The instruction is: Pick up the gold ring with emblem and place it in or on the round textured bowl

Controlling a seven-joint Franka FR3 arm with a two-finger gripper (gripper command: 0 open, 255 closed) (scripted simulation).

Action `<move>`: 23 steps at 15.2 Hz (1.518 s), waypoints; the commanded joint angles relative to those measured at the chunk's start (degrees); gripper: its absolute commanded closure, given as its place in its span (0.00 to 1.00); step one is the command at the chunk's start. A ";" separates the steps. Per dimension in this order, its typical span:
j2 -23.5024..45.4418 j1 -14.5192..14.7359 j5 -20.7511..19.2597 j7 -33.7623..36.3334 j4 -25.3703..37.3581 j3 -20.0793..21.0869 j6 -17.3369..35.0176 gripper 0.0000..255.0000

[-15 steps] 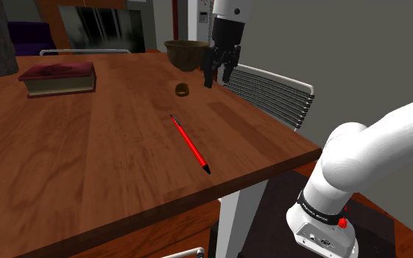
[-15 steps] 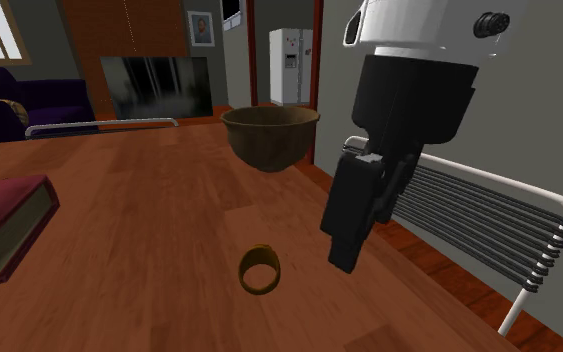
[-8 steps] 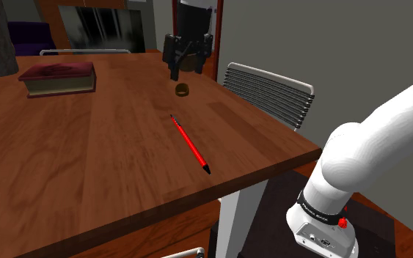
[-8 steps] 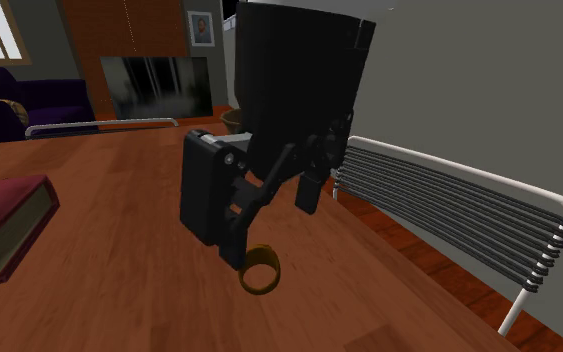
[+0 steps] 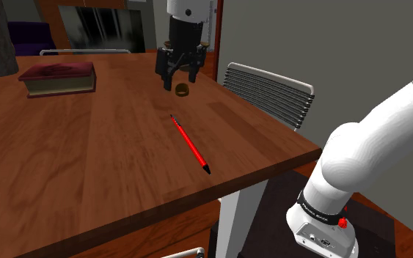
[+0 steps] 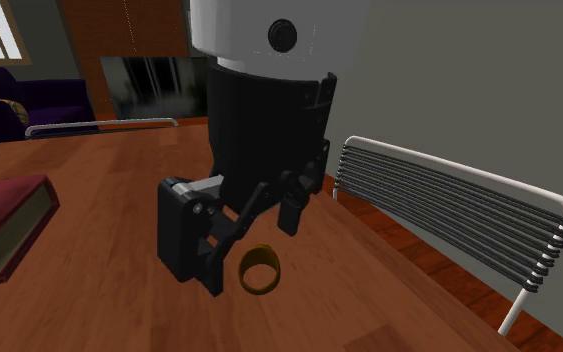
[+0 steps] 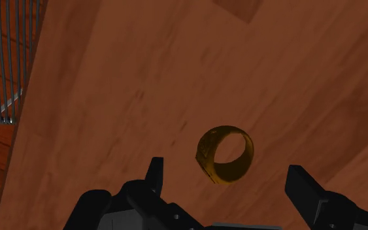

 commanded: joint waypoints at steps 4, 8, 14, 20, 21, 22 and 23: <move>-0.06 0.05 0.06 0.04 -1.20 0.10 1.18 0.00; -0.06 0.05 0.06 0.04 -1.20 0.10 1.17 0.00; -0.06 0.05 0.06 0.04 -1.20 0.10 1.17 1.00; 0.16 -0.04 -0.06 0.04 0.52 0.01 -0.33 1.00; 0.32 -0.09 -0.13 0.05 1.43 -0.02 -1.09 1.00; 0.47 -0.14 -0.20 0.05 2.33 -0.06 -1.85 1.00; 0.63 -0.19 -0.27 0.06 3.25 -0.09 -2.61 1.00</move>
